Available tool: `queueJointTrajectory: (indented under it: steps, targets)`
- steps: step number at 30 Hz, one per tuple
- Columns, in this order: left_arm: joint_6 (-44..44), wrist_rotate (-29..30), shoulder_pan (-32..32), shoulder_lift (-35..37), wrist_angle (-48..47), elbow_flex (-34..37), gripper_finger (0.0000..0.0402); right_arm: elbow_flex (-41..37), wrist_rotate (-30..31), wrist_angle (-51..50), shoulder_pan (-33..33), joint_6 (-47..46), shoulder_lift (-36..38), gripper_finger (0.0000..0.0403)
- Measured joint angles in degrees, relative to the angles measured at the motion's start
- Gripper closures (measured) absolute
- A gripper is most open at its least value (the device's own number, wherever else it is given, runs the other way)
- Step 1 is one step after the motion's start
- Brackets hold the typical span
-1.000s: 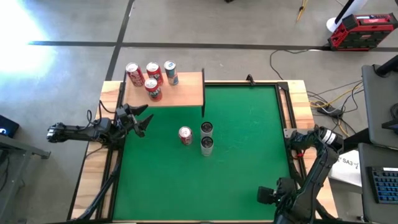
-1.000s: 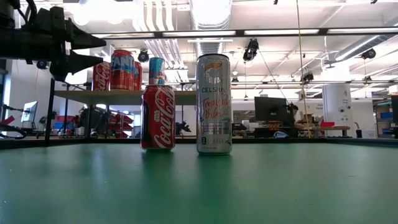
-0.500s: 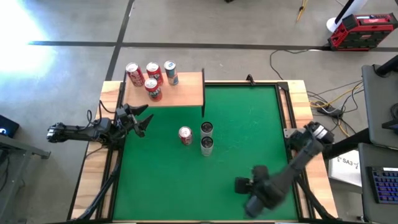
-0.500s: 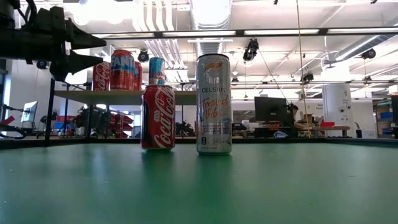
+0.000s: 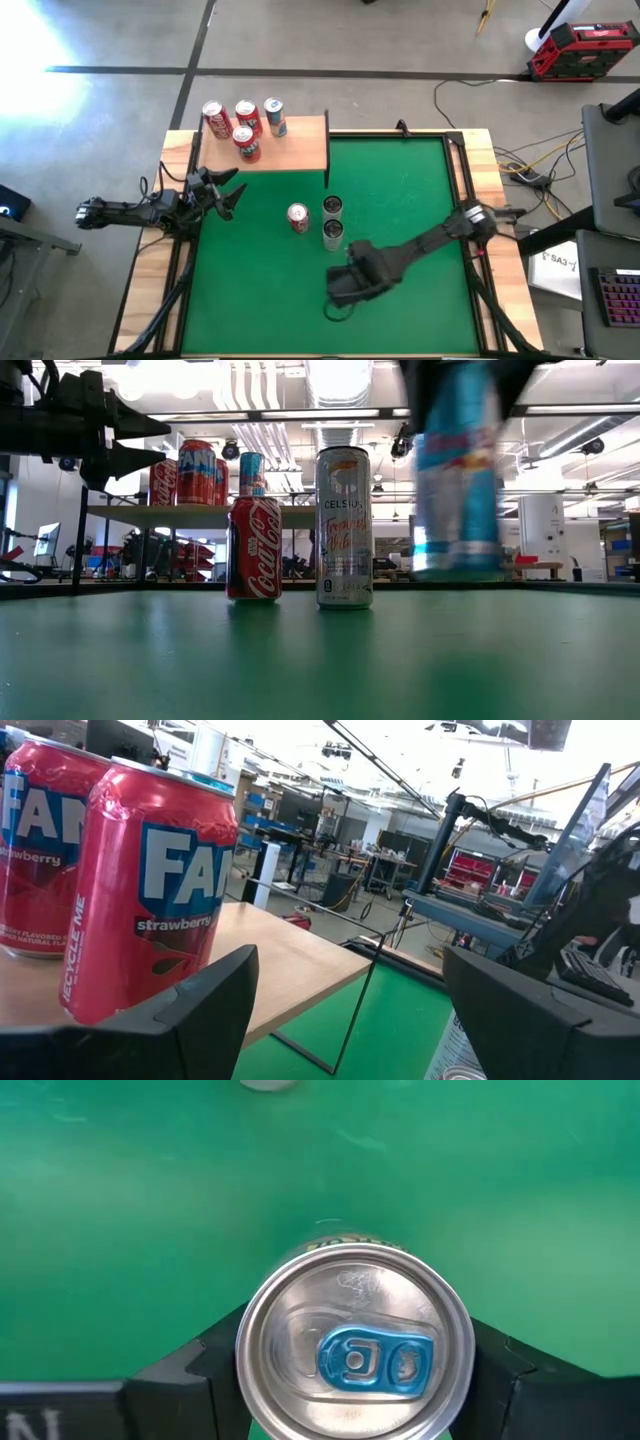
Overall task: Place canned beverage on shelf
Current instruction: Move the blue soda can to the center of the table
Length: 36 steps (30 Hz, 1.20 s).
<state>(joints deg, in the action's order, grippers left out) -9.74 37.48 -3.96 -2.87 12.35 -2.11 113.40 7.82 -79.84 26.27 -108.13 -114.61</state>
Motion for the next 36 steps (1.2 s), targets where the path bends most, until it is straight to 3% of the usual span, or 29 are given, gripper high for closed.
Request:
queueJointTrajectory:
  steps: [8, 14, 27, 36]
  targets:
    - [0.0, 0.0, 0.0, 0.0, 0.0, 0.0, 0.0099, 14.9, -0.2, -5.6, -5.2, 10.5, -9.9, 0.018]
    - [0.0, 0.0, 0.0, 0.0, 0.0, 0.0, 0.0099, 20.6, 0.5, -7.2, -7.7, 15.3, -12.7, 0.0161]
    - [0.0, 0.0, 0.0, 0.0, 0.0, 0.0, 0.0099, 19.4, 1.2, -3.9, -8.2, 17.7, -13.0, 0.0158]
    - [0.0, 0.0, 0.0, 0.0, 0.0, 0.0, 0.0099, 13.3, 4.4, 3.6, -8.3, 19.2, -12.8, 0.0157]
